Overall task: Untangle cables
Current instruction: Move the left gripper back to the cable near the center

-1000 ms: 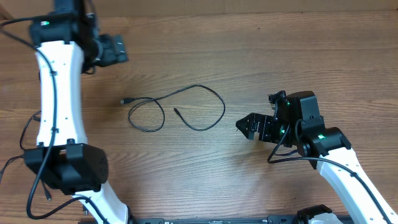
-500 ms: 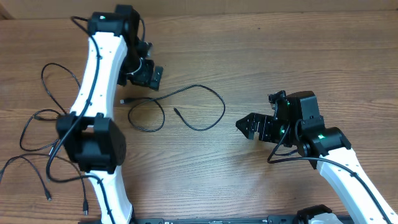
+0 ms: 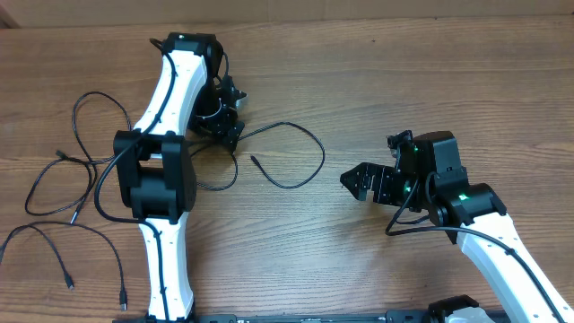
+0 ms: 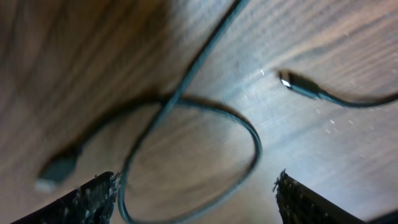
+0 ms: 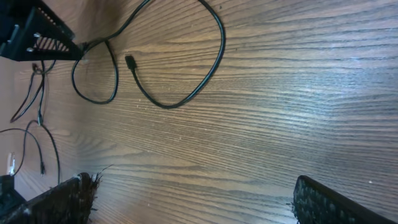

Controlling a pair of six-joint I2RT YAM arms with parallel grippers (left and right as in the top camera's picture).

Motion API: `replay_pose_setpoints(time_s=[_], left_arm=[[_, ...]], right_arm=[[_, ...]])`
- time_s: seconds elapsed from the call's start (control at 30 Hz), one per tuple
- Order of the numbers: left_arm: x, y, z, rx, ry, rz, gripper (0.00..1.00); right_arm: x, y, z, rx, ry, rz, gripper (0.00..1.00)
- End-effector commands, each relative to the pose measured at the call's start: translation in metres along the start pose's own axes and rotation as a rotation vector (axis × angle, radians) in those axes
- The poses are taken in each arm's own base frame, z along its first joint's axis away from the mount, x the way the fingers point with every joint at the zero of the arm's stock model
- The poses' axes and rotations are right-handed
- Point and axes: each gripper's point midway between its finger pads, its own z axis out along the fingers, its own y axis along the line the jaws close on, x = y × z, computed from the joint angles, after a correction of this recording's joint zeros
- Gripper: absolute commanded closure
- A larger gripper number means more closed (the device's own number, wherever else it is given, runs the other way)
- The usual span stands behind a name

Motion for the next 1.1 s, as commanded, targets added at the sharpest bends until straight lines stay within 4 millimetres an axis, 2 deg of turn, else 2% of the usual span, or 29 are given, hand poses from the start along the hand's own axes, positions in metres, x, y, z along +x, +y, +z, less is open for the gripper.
replay_pose_setpoints(time_s=[0.0,0.13,0.3,0.53,0.67,0.73,0.77,0.83,0.9,1.07], left_arm=[[-0.012,-0.002,0.007,0.012,-0.025,0.116,0.17],[-0.018,0.002,0.009,-0.003,-0.048,0.186,0.18],[-0.017,0.002,0.009,-0.006,-0.046,0.415,0.27],[-0.022,0.003,0.01,-0.014,-0.067,0.483,0.26],[-0.013,-0.003,0.023,0.029,-0.034,0.542,0.22],[-0.011,-0.006,0.036,0.056,-0.036,0.63,0.31],[-0.013,-0.005,0.039,0.049,-0.043,0.637,0.36],[-0.019,-0.002,0.039,0.03,-0.066,0.64,0.41],[-0.026,0.001,0.039,0.009,-0.086,0.643,0.41],[-0.029,0.003,0.04,-0.002,-0.097,0.662,0.32]], right_arm=[[-0.006,-0.002,-0.001,0.018,-0.023,-0.012,0.0],[-0.006,-0.003,-0.001,0.023,-0.025,-0.012,0.0],[-0.005,-0.003,-0.001,0.024,-0.021,-0.01,0.0],[-0.005,-0.003,-0.001,0.024,-0.021,-0.01,0.0],[-0.003,-0.004,-0.001,0.027,-0.012,-0.005,0.0],[-0.003,-0.004,-0.001,0.027,-0.013,-0.005,0.0],[-0.004,-0.004,-0.001,0.026,-0.015,-0.006,0.0],[-0.004,-0.004,-0.001,0.026,-0.015,-0.006,0.0],[-0.004,-0.004,-0.001,0.027,-0.014,-0.006,0.0],[-0.001,-0.005,-0.001,0.032,-0.002,0.001,0.0]])
